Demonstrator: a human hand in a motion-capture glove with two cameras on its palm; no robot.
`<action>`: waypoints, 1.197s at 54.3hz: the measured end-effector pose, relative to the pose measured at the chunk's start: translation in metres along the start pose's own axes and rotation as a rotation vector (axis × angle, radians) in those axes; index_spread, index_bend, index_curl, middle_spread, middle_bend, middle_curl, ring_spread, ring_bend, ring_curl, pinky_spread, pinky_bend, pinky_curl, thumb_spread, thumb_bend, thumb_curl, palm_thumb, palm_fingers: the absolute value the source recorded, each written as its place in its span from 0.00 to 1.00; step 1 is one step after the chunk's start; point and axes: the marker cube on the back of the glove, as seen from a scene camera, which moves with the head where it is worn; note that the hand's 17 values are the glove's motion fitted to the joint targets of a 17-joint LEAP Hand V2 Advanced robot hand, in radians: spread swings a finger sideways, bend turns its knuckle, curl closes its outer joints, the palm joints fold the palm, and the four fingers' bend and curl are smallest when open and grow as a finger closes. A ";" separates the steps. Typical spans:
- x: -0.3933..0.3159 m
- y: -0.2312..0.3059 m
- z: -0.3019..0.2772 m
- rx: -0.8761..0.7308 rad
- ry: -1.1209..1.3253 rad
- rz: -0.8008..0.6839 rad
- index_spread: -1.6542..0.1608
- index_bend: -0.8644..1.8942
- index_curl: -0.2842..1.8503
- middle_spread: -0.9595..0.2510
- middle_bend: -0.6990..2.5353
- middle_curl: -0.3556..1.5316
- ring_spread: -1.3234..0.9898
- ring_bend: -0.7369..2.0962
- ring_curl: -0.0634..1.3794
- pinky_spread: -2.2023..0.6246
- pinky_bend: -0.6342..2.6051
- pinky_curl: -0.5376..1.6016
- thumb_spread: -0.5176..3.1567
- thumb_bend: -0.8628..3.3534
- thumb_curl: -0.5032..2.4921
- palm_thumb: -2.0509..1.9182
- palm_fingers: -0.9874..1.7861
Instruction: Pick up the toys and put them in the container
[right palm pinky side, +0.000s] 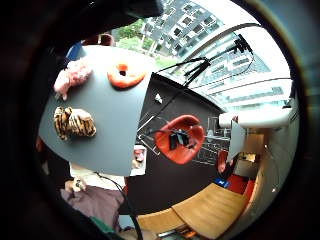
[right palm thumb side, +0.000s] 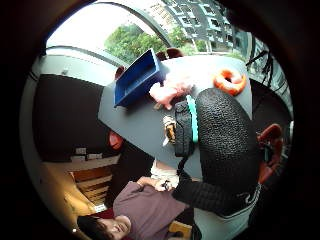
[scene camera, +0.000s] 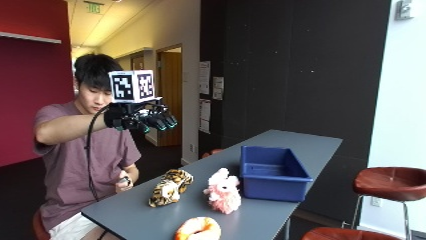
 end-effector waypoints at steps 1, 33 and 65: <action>0.000 0.000 0.000 -0.001 0.001 0.000 0.87 0.37 0.15 0.78 0.26 0.20 0.57 0.34 0.06 0.78 0.33 0.29 0.27 0.20 0.16 0.51 0.41; 0.003 -0.028 0.009 -0.076 0.024 -0.001 0.81 0.37 0.24 0.77 0.27 0.30 0.56 0.38 0.16 0.79 0.39 0.38 0.56 0.20 0.20 0.50 0.33; 0.071 -0.168 0.170 -0.330 -0.066 0.206 0.78 0.33 0.19 0.78 0.25 0.30 0.57 0.36 0.21 0.80 0.47 0.42 0.51 0.19 0.22 0.50 0.25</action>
